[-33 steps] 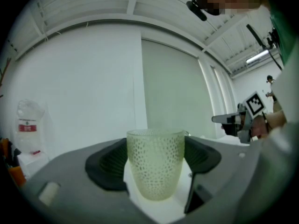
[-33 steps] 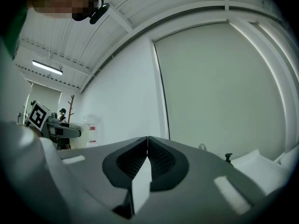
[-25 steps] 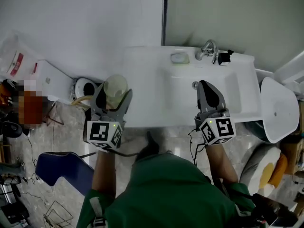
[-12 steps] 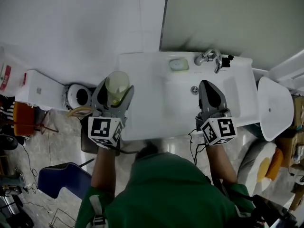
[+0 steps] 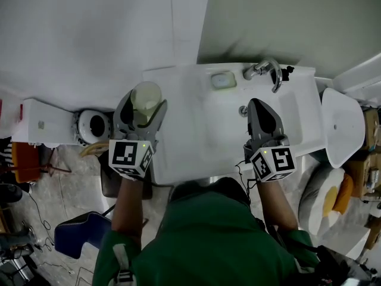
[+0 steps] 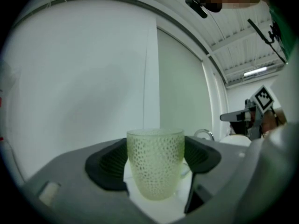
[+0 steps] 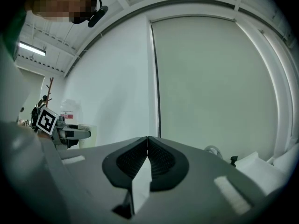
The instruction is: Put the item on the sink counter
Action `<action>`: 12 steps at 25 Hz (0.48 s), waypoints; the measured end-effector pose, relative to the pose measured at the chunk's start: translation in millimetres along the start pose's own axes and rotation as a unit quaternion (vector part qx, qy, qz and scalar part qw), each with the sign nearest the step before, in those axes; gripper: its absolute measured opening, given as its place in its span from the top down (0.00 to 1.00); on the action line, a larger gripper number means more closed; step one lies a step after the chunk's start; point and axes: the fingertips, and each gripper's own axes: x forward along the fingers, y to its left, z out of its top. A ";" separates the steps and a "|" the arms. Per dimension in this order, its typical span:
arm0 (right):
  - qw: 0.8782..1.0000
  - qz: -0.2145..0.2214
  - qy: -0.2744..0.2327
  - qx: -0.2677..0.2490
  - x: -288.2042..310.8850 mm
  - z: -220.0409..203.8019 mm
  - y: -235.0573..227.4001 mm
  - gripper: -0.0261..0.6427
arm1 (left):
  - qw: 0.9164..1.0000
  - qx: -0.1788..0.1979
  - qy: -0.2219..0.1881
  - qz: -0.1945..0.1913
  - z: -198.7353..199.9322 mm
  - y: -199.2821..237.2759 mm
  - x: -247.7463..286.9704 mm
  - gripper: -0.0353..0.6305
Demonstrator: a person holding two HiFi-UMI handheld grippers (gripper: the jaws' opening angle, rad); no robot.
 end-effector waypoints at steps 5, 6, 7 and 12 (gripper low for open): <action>1.000 0.017 0.018 0.011 17.2 -23.1 -5.6 0.96 | 1.000 -0.017 -0.002 0.008 -16.8 4.3 25.8 0.40; 0.999 0.022 0.022 0.015 20.8 -29.4 -8.2 0.96 | 1.000 -0.016 -0.002 0.011 -20.3 3.7 31.0 0.40; 0.999 0.028 0.026 0.020 24.7 -36.1 -10.9 0.96 | 1.000 -0.015 0.000 0.013 -24.0 3.1 36.3 0.40; 0.997 0.049 0.046 0.041 42.4 -65.3 -26.7 0.96 | 0.999 -0.008 0.017 0.027 -48.9 2.2 62.8 0.40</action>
